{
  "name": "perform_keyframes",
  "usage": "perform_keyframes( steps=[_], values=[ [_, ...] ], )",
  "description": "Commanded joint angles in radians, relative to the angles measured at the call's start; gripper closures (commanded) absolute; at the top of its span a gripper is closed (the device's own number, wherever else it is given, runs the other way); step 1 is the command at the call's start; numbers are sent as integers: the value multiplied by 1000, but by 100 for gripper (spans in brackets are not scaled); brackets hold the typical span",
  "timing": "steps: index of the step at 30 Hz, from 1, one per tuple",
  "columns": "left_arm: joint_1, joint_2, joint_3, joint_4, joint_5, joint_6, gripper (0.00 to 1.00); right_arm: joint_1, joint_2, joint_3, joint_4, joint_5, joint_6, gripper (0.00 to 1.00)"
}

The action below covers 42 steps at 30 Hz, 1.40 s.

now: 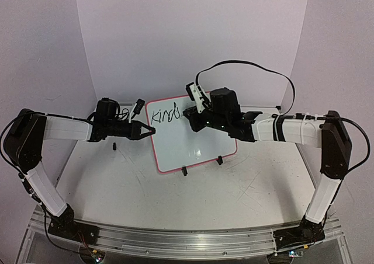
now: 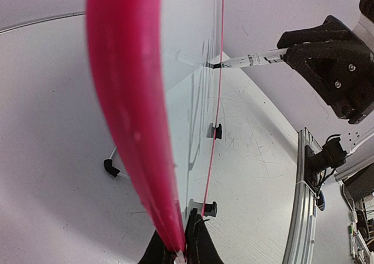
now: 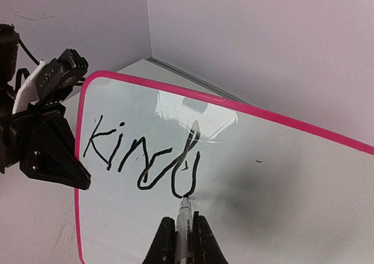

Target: Write a sentence on the whiteboard

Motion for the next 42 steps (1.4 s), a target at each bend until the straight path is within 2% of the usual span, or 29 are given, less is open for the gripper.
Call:
perform_keyframes(
  steps=[1,22,32,42],
  values=[
    [18,28,36,-27,-216,100,100,0,-14,24,17,59,-2,100],
    [18,29,40,-38,-215,105,100,-9,26,112,32,115,-23,100],
    [18,30,46,-48,-212,108,100,-10,3,80,29,168,-6,100],
    [19,31,52,-58,-212,111,100,-9,-37,8,10,114,14,100]
  ],
)
